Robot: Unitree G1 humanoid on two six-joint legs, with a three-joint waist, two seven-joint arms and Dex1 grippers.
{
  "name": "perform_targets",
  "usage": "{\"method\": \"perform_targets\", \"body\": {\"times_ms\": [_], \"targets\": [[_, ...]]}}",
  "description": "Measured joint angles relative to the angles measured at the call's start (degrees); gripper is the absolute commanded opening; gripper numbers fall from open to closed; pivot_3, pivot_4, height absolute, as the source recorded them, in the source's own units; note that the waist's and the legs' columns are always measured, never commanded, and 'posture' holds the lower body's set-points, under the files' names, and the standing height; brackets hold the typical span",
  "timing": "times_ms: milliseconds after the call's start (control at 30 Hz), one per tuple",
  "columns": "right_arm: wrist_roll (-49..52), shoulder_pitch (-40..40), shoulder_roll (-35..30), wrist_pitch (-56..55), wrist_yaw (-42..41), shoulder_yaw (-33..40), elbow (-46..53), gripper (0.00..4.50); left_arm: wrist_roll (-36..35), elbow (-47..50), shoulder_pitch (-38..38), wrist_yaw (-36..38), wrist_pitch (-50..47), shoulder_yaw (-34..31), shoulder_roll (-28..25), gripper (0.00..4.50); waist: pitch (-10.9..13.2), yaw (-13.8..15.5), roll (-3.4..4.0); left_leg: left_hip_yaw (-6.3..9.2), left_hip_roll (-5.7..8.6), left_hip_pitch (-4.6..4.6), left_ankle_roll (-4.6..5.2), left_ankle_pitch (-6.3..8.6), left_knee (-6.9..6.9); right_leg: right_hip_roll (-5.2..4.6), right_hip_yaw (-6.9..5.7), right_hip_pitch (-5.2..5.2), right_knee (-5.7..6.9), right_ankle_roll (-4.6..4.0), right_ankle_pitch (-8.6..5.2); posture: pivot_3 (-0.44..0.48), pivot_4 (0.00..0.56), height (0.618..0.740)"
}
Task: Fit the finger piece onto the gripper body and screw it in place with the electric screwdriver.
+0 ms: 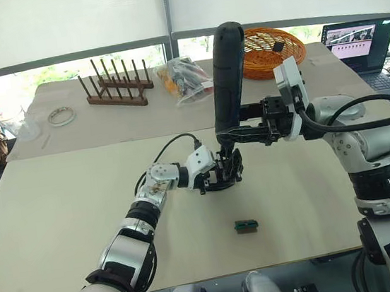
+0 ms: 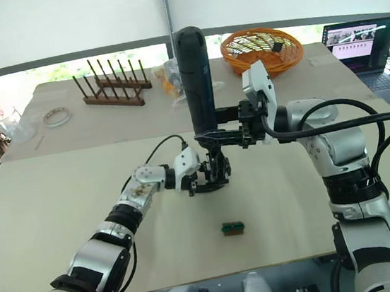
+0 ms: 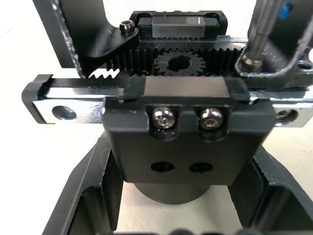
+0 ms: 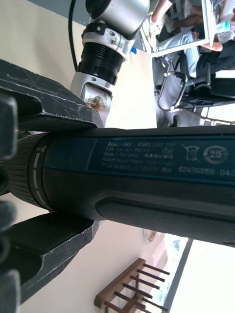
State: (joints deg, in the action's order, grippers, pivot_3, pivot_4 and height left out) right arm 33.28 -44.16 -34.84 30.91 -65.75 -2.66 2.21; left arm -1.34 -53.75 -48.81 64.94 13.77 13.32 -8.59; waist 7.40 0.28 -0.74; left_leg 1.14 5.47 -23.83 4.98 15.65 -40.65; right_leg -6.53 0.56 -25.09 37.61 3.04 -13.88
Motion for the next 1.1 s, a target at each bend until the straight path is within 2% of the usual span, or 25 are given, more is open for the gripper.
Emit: {"method": "perform_targets", "body": {"times_ms": [200,367,500,533,633,767,867,967,1000,1100], "targets": [[1.03,-0.80,0.37,0.99,2.24,1.17,3.15,1.91,-0.04,0.11,-0.01,0.15,0.50,-0.21,-0.12,2.34,0.02,-0.01,0.00,-0.01,0.00,-0.29,0.00,-0.01,-0.04,0.03,-0.07,-0.20,0.03,0.00,0.00,0.000,0.150,0.740],[6.50,-6.08,0.58,1.12,4.51,7.50,8.06,1.91,0.18,-0.06,-0.02,0.43,1.26,-0.24,-0.09,2.34,0.06,-0.09,0.02,0.03,0.01,-0.39,0.00,-0.01,-0.05,0.09,-0.19,-0.31,0.06,0.00,0.00,0.000,0.150,0.740],[13.26,-4.84,0.35,5.44,6.50,10.44,12.57,1.91,0.29,-0.84,-0.51,0.55,0.79,-0.30,-0.07,2.34,0.06,-0.08,0.02,0.04,0.01,-0.38,0.01,-0.01,-0.07,0.05,-0.19,-0.20,0.05,0.00,0.00,0.000,0.150,0.740],[15.32,-3.81,0.26,7.06,7.18,10.70,13.94,1.91,0.29,-1.00,-0.72,0.81,0.53,-0.31,-0.16,3.36,0.06,-0.07,0.02,0.05,0.00,-0.38,0.01,-0.01,-0.07,0.01,-0.17,-0.20,0.04,0.00,0.00,0.000,0.150,0.740],[21.12,-1.29,-0.20,11.61,8.66,10.73,17.37,1.91,1.20,-1.29,-0.88,1.59,0.04,-0.27,-2.32,4.50,0.06,-0.35,0.03,0.04,0.00,-0.42,0.00,-0.01,-0.04,0.00,-0.08,-0.29,0.07,0.00,0.00,0.000,0.150,0.740],[26.89,0.38,-1.65,15.43,9.39,11.01,20.01,1.91,0.94,0.77,-0.73,5.67,-0.55,-0.75,-5.77,4.50,0.07,-0.47,0.02,0.08,-0.01,-0.43,0.01,-0.01,-0.03,-0.01,-0.09,-0.26,0.07,0.00,0.00,0.000,0.150,0.740],[28.99,4.48,-3.52,16.77,8.27,10.95,22.61,1.91,-1.05,9.82,1.98,12.06,-3.15,-0.80,-11.10,4.50,0.08,-0.46,0.02,0.11,0.00,-0.45,0.07,0.03,-0.04,-0.03,0.01,-0.21,0.04,0.00,0.00,0.000,0.150,0.740],[28.81,8.37,-4.88,16.84,8.07,10.97,24.56,1.91,-4.80,24.11,7.95,18.58,-9.49,-0.43,-16.33,4.50,0.10,-0.58,0.05,0.11,0.00,-0.44,0.10,0.05,-0.04,-0.03,0.07,-0.19,0.02,0.00,0.00,0.000,0.150,0.740],[28.18,11.18,-5.61,16.30,7.81,11.16,25.67,1.91,-6.96,32.23,11.58,21.29,-13.38,0.57,-18.51,4.50,0.10,-0.53,0.06,0.16,0.00,-0.43,0.11,0.05,-0.05,-0.03,0.08,-0.14,0.03,0.00,0.00,0.000,0.150,0.740],[24.39,17.61,-5.63,12.62,6.89,11.19,27.45,1.91,-9.22,43.72,16.48,22.46,-18.31,2.56,-19.54,4.50,0.10,0.22,0.06,0.18,0.00,-0.38,0.11,0.05,-0.12,0.03,0.08,-0.04,-0.02,0.00,0.00,0.000,0.150,0.740]]}}
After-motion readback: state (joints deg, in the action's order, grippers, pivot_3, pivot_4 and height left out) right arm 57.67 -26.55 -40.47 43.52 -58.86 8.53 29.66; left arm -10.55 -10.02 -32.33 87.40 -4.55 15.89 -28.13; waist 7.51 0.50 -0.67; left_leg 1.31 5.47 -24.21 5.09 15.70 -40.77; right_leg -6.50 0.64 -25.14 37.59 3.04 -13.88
